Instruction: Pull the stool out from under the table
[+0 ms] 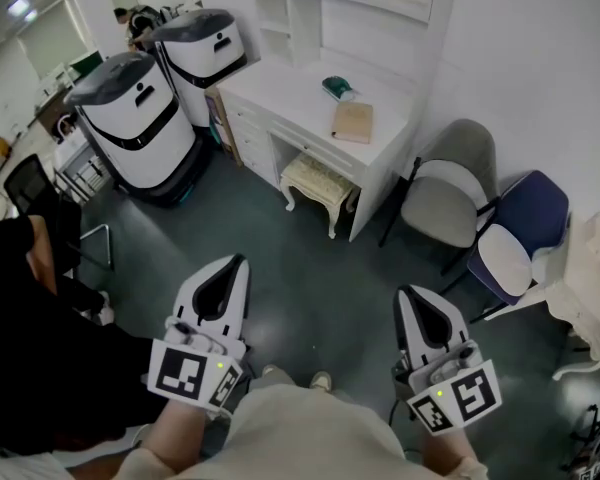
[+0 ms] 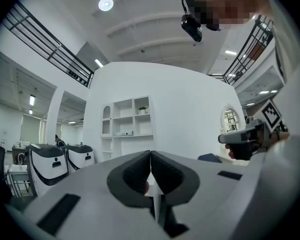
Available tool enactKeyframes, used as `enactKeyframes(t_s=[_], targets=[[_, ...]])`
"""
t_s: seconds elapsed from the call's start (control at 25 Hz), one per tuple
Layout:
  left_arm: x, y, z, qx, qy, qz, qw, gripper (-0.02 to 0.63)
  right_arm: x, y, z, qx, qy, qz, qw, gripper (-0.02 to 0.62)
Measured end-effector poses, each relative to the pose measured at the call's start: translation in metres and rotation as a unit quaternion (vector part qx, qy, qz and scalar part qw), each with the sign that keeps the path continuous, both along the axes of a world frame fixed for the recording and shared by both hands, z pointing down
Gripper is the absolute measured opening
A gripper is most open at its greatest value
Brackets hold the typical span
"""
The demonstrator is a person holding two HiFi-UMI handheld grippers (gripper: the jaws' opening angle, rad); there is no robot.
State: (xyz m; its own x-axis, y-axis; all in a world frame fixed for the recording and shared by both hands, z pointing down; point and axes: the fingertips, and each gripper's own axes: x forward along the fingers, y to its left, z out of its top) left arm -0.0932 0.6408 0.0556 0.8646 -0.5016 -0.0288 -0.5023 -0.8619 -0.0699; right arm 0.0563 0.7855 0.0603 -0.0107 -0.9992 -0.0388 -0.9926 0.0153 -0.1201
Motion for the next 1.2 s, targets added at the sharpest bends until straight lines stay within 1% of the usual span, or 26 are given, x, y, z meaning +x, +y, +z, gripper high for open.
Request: enactKeyframes(t_s=[0.08,0.16,0.2,0.24,0.28,0.48,0.6,0.76,1.0,1.2], targets=[[0.000,0.003,0.002,-0.004,0.004,-0.012,0.9999,0.021,0.004,0.003,0.001,0.005,-0.002,-0.002,1.000,0.021],[-0.001,0.003,0.003,-0.005,0.014,-0.024,0.9996,0.023,0.008,0.006,0.000,0.020,-0.011,0.000,1.000,0.023],[0.000,0.003,0.003,-0.006,0.018,-0.025,0.9995,0.052,0.009,0.007,0.000,0.026,-0.015,-0.001,1.000,0.060],[0.001,0.004,0.005,-0.007,0.019,-0.022,0.9996,0.157,0.011,0.006,0.001,0.029,-0.019,-0.005,0.999,0.177],[0.004,0.004,0.007,-0.007,0.017,-0.018,0.9997,0.251,0.013,0.005,0.004,0.030,-0.020,-0.008,0.999,0.238],[0.018,-0.003,0.022,0.011,0.001,-0.012,0.9999,0.258,0.022,-0.011,0.018,0.028,-0.005,-0.015,0.999,0.270],[0.022,-0.014,0.035,0.007,0.005,-0.012,0.9999,0.258,0.024,-0.025,0.032,0.022,-0.001,-0.014,1.000,0.278],[0.025,-0.035,0.052,0.008,0.002,-0.012,0.9999,0.258,0.030,-0.047,0.048,0.011,0.001,0.000,1.000,0.278],[0.032,-0.094,0.063,0.000,-0.004,-0.013,0.9999,0.258,0.043,-0.107,0.065,-0.008,-0.002,0.003,1.000,0.285],[0.028,-0.163,0.069,-0.017,-0.009,-0.027,0.9995,0.258,0.045,-0.175,0.073,-0.032,-0.005,-0.004,0.999,0.285]])
